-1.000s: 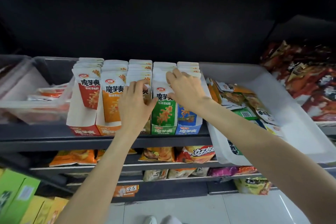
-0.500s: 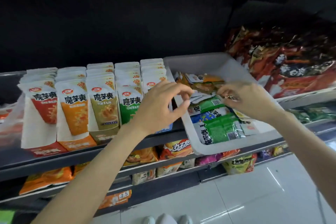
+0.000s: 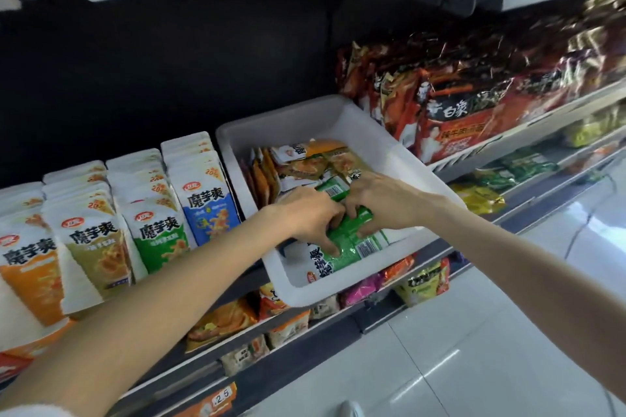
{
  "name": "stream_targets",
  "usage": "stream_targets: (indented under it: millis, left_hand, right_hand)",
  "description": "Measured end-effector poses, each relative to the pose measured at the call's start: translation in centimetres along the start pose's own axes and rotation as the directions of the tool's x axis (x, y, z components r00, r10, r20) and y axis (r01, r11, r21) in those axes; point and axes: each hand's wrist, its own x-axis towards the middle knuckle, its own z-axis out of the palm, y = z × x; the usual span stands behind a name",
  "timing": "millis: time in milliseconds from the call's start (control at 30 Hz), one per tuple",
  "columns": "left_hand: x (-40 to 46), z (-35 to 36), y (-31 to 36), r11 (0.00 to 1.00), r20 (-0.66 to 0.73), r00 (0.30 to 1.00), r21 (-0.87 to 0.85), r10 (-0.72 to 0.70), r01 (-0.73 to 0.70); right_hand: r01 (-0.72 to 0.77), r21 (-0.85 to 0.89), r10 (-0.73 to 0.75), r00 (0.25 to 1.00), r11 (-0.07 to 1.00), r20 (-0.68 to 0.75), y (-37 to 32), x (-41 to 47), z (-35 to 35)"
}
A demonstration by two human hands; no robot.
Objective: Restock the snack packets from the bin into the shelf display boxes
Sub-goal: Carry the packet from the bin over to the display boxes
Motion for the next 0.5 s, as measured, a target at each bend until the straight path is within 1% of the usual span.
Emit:
stream_targets:
  millis: [100,167,200,300,333,367,400,433,500]
  left_hand:
    - [0.2,0.1,0.1,1.000,0.005,1.000,-0.006,-0.005,0.005]
    - [0.1,-0.2,0.1,1.000,-0.027,1.000,-0.021,-0.013,0.012]
    - [-0.1,-0.2,0.1,1.000,-0.068,0.998,-0.028,-0.015,0.013]
    - [-1.1,-0.2,-0.2,0.996,-0.243,0.970,-0.092,-0.024,0.001]
    - [-1.4,-0.1,-0.3,0.993,-0.280,0.959,-0.119,-0.036,0.003]
    - [-1.7,-0.1,-0.4,0.991,-0.298,0.953,-0.133,-0.047,0.007]
    - [-1.9,-0.1,-0.5,0.992,-0.284,0.957,-0.123,-0.050,0.016]
    - [-2.0,-0.2,-0.4,0.995,-0.250,0.967,-0.100,-0.042,0.018]
    - [-1.7,-0.1,0.0,1.000,-0.159,0.987,0.006,-0.010,0.011]
  right_hand:
    - [0.011,-0.065,-0.008,0.999,0.998,0.051,-0.2,-0.1,0.1]
    - [0.013,-0.015,-0.013,0.999,1.000,0.039,-0.2,-0.1,-0.1]
    - [-0.007,0.017,0.007,1.000,1.000,0.011,-0.1,-0.2,-0.4]
    - [-0.115,0.144,0.131,0.986,0.983,-0.107,0.8,-1.3,-1.8]
    - [-0.126,0.177,0.153,0.977,0.976,-0.148,1.1,-1.7,-2.2]
    - [-0.118,0.175,0.148,0.974,0.977,-0.170,1.3,-1.9,-2.4]
    - [-0.097,0.145,0.121,0.979,0.985,-0.162,1.1,-2.1,-2.5]
    - [-0.075,0.089,0.085,0.989,0.993,-0.118,0.9,-1.9,-2.4]
    - [-0.026,-0.053,0.024,0.999,0.998,-0.024,0.5,-1.1,-1.3]
